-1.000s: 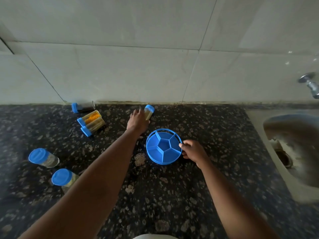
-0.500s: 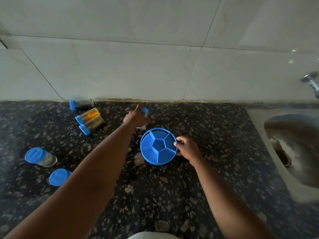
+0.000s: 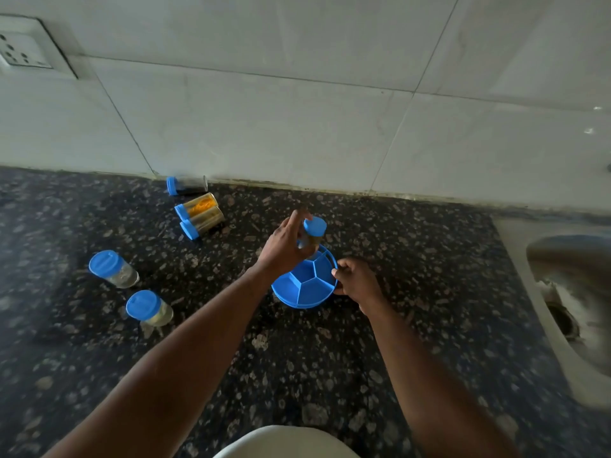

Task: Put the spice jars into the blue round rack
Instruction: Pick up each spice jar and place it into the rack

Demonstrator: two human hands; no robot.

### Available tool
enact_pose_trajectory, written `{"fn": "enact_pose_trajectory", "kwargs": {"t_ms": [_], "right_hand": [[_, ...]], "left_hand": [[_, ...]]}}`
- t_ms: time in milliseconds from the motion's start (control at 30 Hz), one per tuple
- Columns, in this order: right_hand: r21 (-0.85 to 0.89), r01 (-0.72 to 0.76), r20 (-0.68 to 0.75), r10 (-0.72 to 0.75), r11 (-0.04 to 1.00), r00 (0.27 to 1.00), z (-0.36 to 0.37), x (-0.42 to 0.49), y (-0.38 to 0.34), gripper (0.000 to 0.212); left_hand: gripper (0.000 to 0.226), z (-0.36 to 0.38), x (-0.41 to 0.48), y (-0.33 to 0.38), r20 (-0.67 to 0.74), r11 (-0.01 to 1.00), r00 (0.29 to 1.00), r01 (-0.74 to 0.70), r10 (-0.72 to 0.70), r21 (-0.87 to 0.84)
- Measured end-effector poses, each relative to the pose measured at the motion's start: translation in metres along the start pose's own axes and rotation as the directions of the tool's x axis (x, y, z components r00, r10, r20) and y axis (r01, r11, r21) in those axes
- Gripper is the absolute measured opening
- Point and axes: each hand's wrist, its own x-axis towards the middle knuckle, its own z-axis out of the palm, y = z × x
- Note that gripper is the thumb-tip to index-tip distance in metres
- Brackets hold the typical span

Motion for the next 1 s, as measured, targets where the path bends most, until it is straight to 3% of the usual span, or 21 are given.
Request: {"fn": "enact_pose_trajectory", "kwargs": {"t_ms": [233, 367, 467, 567, 633, 700, 833, 867, 933, 1000], "right_hand": [[0.05, -0.077, 0.061, 0.074, 0.996, 0.995, 0.012, -0.011, -0.006, 0.027], [0.067, -0.094, 0.076, 0.089, 0.993, 0.993, 0.02, -0.012, -0.002, 0.009], [0.027, -0.079, -0.001, 0.079, 0.997, 0.997, 0.026, -0.009, -0.005, 0.032], [-0.082, -0.013, -0.024, 0.011, 0.997, 1.0, 0.036, 0.01, 0.007, 0.026], [-0.056, -0.013, -0.016, 0.012, 0.998, 1.0, 0.046, 0.003, 0.0, 0.005], [0.015, -0.049, 0.002, 0.049, 0.999, 0.999, 0.055, -0.011, -0.012, 0.012], [0.073, -0.075, 0.039, 0.072, 0.995, 0.997, 0.072, -0.016, -0.017, 0.011], [0.076, -0.079, 0.025, 0.077, 0.994, 0.997, 0.076, -0.017, -0.018, 0.021], [0.057, -0.084, 0.007, 0.083, 0.995, 0.996, 0.081, -0.022, -0.023, 0.04], [0.057, -0.079, 0.002, 0.079, 0.995, 0.997, 0.082, -0.028, -0.027, 0.043]], "left_hand": [[0.048, -0.001, -0.023, -0.017, -0.005, 0.992, 1.0, -0.004, 0.005, 0.13], [0.063, -0.014, -0.036, -0.021, 0.006, 0.994, 1.0, 0.025, -0.026, 0.105], [0.073, -0.033, -0.06, -0.025, -0.08, 0.983, 0.995, 0.071, -0.058, 0.168], [0.066, -0.056, -0.097, -0.036, -0.306, 0.94, 0.949, 0.172, -0.077, 0.296], [0.063, -0.069, -0.126, -0.045, -0.424, 0.884, 0.899, 0.283, -0.109, 0.373], [0.063, -0.078, -0.153, -0.053, -0.493, 0.827, 0.852, 0.4, -0.177, 0.395], [0.069, -0.089, -0.19, -0.067, -0.532, 0.731, 0.758, 0.597, -0.378, 0.331], [0.068, -0.092, -0.195, -0.069, -0.518, 0.723, 0.741, 0.624, -0.427, 0.297], [0.065, -0.098, -0.202, -0.071, -0.467, 0.726, 0.729, 0.647, -0.501, 0.231], [0.063, -0.105, -0.204, -0.072, -0.429, 0.755, 0.747, 0.625, -0.507, 0.196]]}}
